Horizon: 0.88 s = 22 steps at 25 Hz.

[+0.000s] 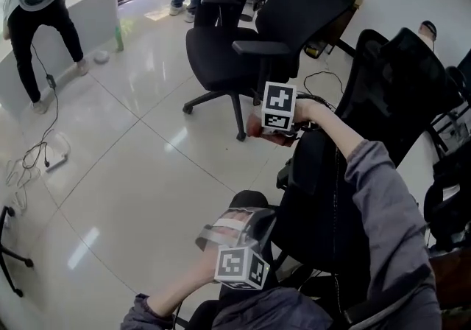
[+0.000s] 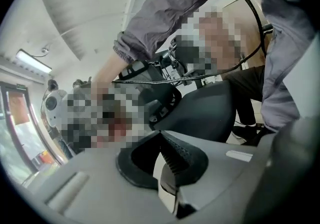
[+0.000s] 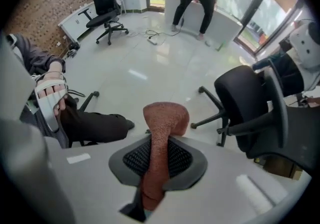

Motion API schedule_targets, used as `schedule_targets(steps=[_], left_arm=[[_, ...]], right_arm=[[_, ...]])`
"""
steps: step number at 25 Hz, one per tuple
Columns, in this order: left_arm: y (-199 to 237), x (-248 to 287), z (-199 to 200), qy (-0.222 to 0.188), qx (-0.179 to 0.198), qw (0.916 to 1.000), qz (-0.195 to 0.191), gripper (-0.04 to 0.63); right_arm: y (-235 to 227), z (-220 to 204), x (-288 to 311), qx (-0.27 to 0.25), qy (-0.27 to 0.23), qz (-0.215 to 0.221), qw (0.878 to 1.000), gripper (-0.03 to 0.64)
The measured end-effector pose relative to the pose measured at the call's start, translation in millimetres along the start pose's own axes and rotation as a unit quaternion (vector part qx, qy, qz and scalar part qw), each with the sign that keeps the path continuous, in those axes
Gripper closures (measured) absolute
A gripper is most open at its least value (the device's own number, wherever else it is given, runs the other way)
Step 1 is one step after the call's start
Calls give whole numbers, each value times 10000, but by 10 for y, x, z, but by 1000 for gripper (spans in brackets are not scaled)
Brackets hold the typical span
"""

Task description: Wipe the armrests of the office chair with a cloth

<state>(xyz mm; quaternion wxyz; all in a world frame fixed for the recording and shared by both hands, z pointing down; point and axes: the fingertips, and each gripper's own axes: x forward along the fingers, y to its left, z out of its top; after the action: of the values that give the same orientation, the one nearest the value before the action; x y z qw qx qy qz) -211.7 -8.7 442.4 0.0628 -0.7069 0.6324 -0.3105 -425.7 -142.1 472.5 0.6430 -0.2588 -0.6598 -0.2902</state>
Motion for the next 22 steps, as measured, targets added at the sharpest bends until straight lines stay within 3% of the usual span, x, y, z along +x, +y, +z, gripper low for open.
schedule_targets(steps=[5, 9, 11, 13, 15, 22], left_arm=[[260, 112, -345, 169, -396, 9989, 162, 578], [611, 434, -634, 284, -1099, 9935, -13, 578], [772, 642, -771, 286, -1685, 9847, -337, 578], [900, 837, -854, 214, -2314, 9707, -604, 578], [934, 988, -910, 216, -2733, 9588, -750, 578], [615, 1153, -1188, 512, -3108, 9458, -786, 578]], right_arm=[[97, -204, 488, -604, 1059, 872, 9887, 568], [262, -370, 661, -941, 1329, 1509, 9750, 568], [347, -412, 669, -1063, 1299, 1743, 9703, 568], [451, -434, 652, -1148, 1238, 2000, 9651, 568], [544, -468, 658, -1233, 1274, 2247, 9582, 568], [643, -649, 1004, -1376, 1752, 2730, 9359, 568]])
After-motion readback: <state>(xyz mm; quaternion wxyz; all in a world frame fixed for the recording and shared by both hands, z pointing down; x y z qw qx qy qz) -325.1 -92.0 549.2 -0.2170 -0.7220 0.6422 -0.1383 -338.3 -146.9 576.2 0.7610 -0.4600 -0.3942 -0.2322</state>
